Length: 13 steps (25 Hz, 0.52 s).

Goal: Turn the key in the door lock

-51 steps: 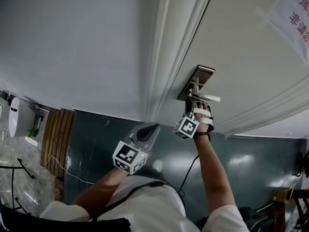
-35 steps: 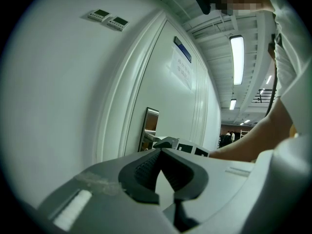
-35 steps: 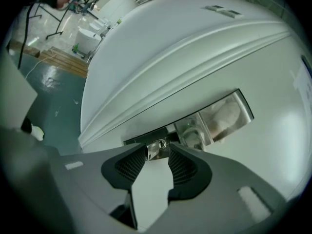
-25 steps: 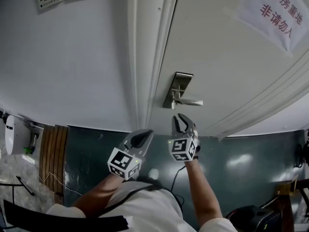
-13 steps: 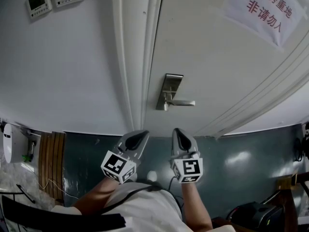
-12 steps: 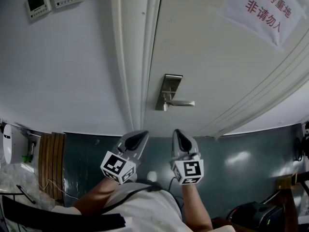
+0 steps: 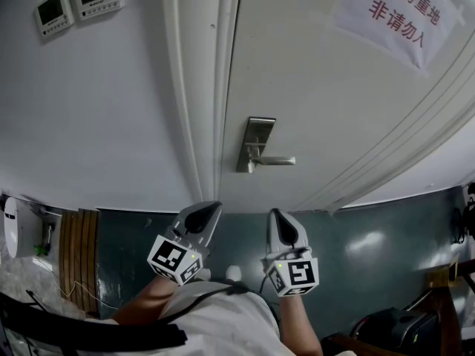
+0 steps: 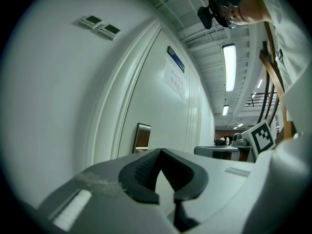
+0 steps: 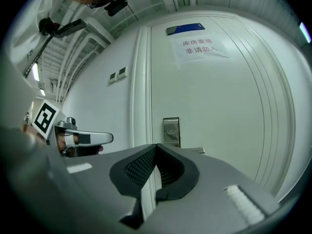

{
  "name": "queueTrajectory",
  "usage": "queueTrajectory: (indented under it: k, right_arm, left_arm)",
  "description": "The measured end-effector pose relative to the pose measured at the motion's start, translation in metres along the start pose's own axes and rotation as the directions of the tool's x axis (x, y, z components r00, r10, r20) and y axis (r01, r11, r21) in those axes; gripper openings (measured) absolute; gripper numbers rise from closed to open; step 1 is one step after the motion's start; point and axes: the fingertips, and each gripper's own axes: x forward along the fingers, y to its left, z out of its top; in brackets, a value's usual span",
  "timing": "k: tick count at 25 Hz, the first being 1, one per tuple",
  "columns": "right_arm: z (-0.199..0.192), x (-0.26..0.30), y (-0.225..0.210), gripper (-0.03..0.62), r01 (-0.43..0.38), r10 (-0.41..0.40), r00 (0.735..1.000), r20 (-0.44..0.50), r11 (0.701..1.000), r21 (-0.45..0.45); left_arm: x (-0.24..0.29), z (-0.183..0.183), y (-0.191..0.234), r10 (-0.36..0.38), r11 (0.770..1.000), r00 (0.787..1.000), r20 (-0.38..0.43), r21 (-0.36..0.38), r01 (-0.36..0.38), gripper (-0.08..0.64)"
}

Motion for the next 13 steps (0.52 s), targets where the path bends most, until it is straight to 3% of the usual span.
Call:
queueTrajectory:
  k: [13]
  right_arm:
    - [-0.006, 0.012, -0.002, 0.008, 0.008, -0.008, 1.000, -0.024, 1.000, -0.001]
  left_arm:
    - [0.005, 0.000, 0.004, -0.007, 1.000, 1.000, -0.001, -0.003, 0.007, 0.006]
